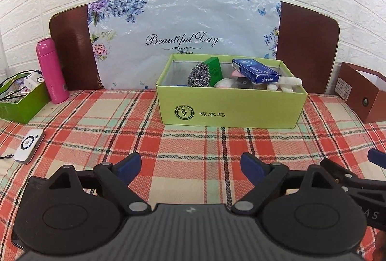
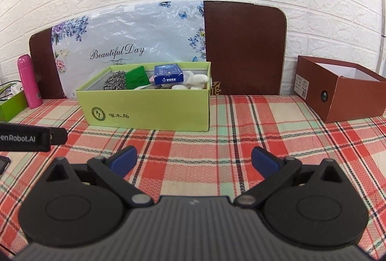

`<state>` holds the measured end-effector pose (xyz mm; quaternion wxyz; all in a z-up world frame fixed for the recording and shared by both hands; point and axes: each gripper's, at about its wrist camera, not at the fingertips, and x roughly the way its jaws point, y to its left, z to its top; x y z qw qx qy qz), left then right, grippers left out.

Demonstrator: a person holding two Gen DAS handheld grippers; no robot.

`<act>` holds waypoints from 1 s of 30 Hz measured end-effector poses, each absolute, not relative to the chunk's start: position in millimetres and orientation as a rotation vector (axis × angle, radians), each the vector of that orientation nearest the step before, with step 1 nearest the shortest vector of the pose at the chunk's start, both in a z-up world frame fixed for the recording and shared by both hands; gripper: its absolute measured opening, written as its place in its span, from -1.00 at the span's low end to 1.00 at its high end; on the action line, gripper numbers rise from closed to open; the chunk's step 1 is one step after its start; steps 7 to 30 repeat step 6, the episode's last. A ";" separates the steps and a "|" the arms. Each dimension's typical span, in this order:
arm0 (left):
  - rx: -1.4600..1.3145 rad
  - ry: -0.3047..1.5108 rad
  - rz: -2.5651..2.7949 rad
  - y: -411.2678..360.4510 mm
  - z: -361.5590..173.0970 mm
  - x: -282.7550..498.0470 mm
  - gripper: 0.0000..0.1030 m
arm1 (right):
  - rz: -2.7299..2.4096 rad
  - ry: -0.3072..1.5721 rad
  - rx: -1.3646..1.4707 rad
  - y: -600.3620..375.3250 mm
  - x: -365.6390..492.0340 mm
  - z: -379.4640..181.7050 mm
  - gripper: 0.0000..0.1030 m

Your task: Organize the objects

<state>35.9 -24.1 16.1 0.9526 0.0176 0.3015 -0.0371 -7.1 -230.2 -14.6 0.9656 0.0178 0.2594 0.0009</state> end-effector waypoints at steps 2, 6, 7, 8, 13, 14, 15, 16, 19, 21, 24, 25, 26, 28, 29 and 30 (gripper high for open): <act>0.032 0.608 -0.088 -24.1 14.9 33.5 0.79 | 0.001 0.530 0.036 -228.8 -8.5 -15.9 1.00; 0.037 0.612 -0.104 -26.8 14.1 31.1 0.79 | 0.011 0.535 0.037 -226.0 -9.8 -16.9 1.00; 0.037 0.612 -0.104 -26.8 14.1 31.1 0.79 | 0.011 0.535 0.037 -226.0 -9.8 -16.9 1.00; 0.037 0.612 -0.104 -26.8 14.1 31.1 0.79 | 0.011 0.535 0.037 -226.0 -9.8 -16.9 1.00; 0.037 0.612 -0.104 -26.8 14.1 31.1 0.79 | 0.011 0.535 0.037 -226.0 -9.8 -16.9 1.00; 0.037 0.612 -0.104 -26.8 14.1 31.1 0.79 | 0.011 0.535 0.037 -226.0 -9.8 -16.9 1.00; 0.037 0.612 -0.104 -26.8 14.1 31.1 0.79 | 0.011 0.535 0.037 -226.0 -9.8 -16.9 1.00; 0.037 0.612 -0.104 -26.8 14.1 31.1 0.79 | 0.011 0.535 0.037 -226.0 -9.8 -16.9 1.00; 0.037 0.612 -0.104 -26.8 14.1 31.1 0.79 | 0.011 0.535 0.037 -226.0 -9.8 -16.9 1.00; 0.037 0.612 -0.104 -26.8 14.1 31.1 0.79 | 0.011 0.535 0.037 -226.0 -9.8 -16.9 1.00; 0.037 0.612 -0.104 -26.8 14.1 31.1 0.79 | 0.011 0.535 0.037 -226.0 -9.8 -16.9 1.00; 0.037 0.612 -0.104 -26.8 14.1 31.1 0.79 | 0.011 0.535 0.037 -226.0 -9.8 -16.9 1.00; 0.037 0.612 -0.104 -26.8 14.1 31.1 0.79 | 0.011 0.535 0.037 -226.0 -9.8 -16.9 1.00; 0.037 0.612 -0.104 -26.8 14.1 31.1 0.79 | 0.011 0.535 0.037 -226.0 -9.8 -16.9 1.00; 0.037 0.612 -0.104 -26.8 14.1 31.1 0.79 | 0.011 0.535 0.037 -226.0 -9.8 -16.9 1.00; 0.037 0.612 -0.104 -26.8 14.1 31.1 0.79 | 0.011 0.535 0.037 -226.0 -9.8 -16.9 1.00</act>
